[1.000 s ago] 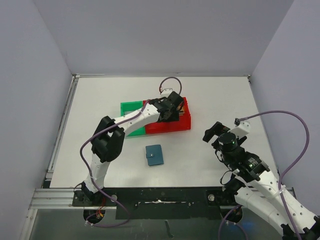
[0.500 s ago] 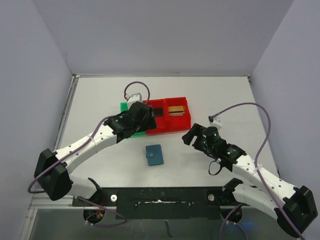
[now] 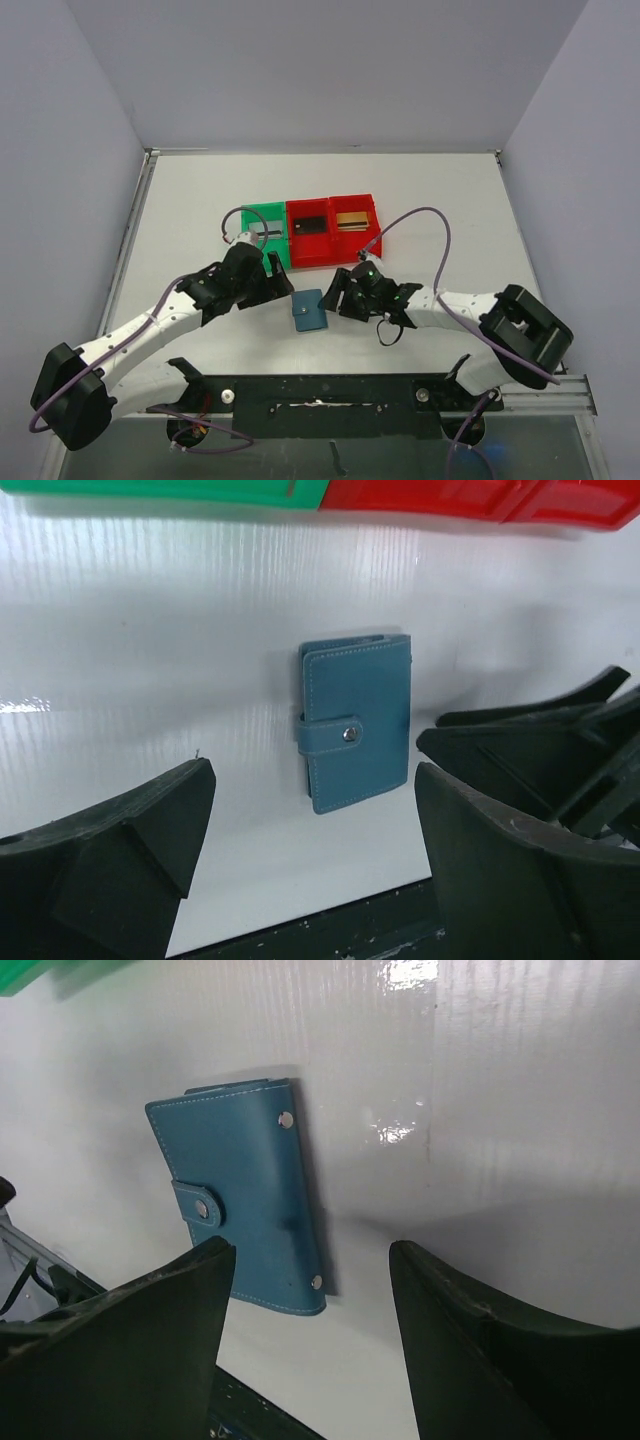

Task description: Take the credit cards out of the card holder

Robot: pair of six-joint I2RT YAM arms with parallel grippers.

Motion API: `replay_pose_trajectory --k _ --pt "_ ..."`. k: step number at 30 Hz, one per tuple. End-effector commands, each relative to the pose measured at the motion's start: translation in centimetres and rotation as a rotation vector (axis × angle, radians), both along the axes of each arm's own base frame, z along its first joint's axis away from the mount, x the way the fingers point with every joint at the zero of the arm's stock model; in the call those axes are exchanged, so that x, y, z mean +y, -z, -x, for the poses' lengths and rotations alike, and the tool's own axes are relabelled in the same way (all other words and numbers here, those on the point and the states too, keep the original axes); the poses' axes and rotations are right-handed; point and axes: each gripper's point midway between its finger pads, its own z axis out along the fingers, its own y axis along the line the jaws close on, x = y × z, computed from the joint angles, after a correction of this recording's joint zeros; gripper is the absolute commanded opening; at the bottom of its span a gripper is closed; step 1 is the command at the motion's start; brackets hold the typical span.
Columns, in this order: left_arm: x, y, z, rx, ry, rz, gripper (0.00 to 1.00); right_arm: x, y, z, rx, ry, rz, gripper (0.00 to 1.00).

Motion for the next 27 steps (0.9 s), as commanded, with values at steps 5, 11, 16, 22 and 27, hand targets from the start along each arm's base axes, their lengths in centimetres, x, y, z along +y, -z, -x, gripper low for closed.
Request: replay_pose_trajectory --k 5,11,16,22,27 --pt "-2.7 -0.7 -0.3 -0.029 0.059 0.145 0.72 3.9 -0.4 -1.4 -0.014 -0.017 -0.08 0.59" --pt "-4.1 4.0 -0.2 0.059 0.036 0.09 0.56 2.6 1.9 -0.2 0.027 -0.096 -0.022 0.54" --pt "-6.8 5.8 1.1 0.095 0.048 0.106 0.44 2.7 1.4 0.9 0.015 -0.14 -0.136 0.39" --pt "-6.9 7.9 2.4 0.154 0.049 0.049 0.29 4.3 -1.5 0.4 -0.079 -0.177 -0.292 0.28" --pt "-7.4 7.5 2.6 0.139 0.091 0.05 0.27 5.5 -2.7 0.0 -0.099 -0.208 -0.343 0.3"
